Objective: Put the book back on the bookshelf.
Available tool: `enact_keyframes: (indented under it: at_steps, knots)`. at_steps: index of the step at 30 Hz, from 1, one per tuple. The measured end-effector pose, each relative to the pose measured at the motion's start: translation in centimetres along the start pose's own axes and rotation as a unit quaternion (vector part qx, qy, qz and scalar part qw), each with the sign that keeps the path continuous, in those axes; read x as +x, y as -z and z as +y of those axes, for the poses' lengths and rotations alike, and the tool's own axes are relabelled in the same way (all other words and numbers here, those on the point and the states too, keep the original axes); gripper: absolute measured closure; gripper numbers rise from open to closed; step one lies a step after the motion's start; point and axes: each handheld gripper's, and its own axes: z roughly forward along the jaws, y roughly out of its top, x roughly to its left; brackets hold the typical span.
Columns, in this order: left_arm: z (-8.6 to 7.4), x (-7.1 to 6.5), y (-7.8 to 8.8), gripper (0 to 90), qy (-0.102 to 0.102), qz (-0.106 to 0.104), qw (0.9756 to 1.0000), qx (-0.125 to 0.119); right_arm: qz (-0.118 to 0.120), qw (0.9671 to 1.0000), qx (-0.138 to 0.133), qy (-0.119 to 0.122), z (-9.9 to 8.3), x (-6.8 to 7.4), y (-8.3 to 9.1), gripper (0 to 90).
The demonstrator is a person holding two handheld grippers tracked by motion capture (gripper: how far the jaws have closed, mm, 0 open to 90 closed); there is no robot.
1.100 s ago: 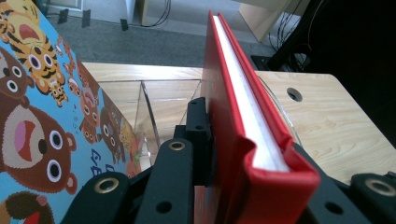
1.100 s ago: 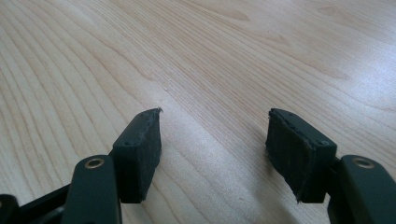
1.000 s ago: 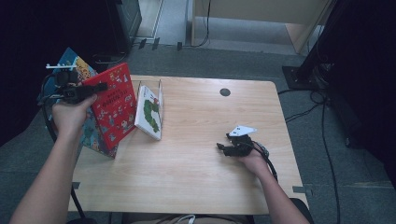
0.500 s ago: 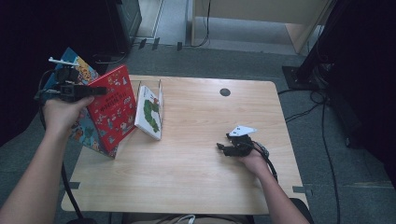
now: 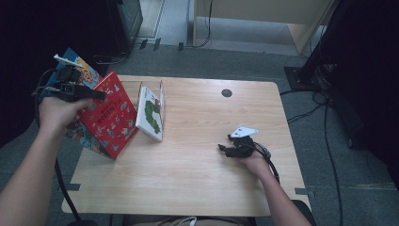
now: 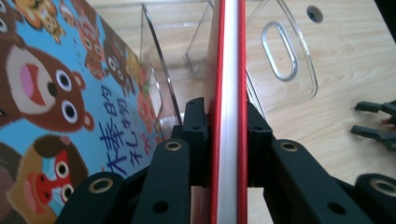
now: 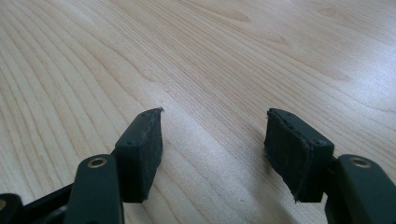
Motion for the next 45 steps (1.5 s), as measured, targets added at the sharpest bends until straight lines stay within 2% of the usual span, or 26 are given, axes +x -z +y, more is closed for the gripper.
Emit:
enact_keyframes:
  at_steps: [4, 8, 13, 20, 25, 34, 37, 45]
  knots:
    - [0.3, -0.2, 0.1, 77.2, -0.003, 0.007, 0.9997, 0.024, 0.000, 1.0000, 0.000, 0.000, 0.0, 0.0, 0.0, 36.7]
    - [0.5, -0.2, 0.1, 77.7, -0.001, 0.011, 0.9983, 0.057, 0.000, 1.0000, 0.000, 0.000, 0.0, 0.0, 0.0, 36.7]
    - [0.9, -0.3, 0.1, 78.4, -0.005, 0.008, 0.9975, 0.071, 0.000, 1.0000, 0.000, 0.000, 0.0, 0.0, 0.0, 36.8]
    - [2.1, -0.3, 0.0, 79.3, -0.006, 0.009, 0.9970, 0.077, 0.000, 1.0000, 0.000, 0.000, 0.0, 0.0, 0.0, 36.8]
    - [3.0, 0.0, -0.1, 79.4, 0.012, 0.004, 0.9980, 0.062, 0.000, 1.0000, 0.000, 0.000, 0.0, 0.0, 0.0, 36.8]
    - [4.3, 0.5, -0.8, 79.3, 0.044, 0.021, 0.9974, 0.054, 0.002, 1.0000, 0.001, 0.001, 0.0, 0.0, 0.0, 37.6]
    - [4.6, 0.6, -1.1, 79.2, 0.048, 0.026, 0.9973, 0.048, 0.001, 1.0000, 0.001, 0.001, 0.0, 0.0, 0.0, 37.7]
    - [5.4, 0.4, -2.0, 79.1, 0.058, 0.023, 0.9970, 0.046, -0.001, 1.0000, 0.002, -0.003, 0.0, 0.1, 0.1, 38.2]
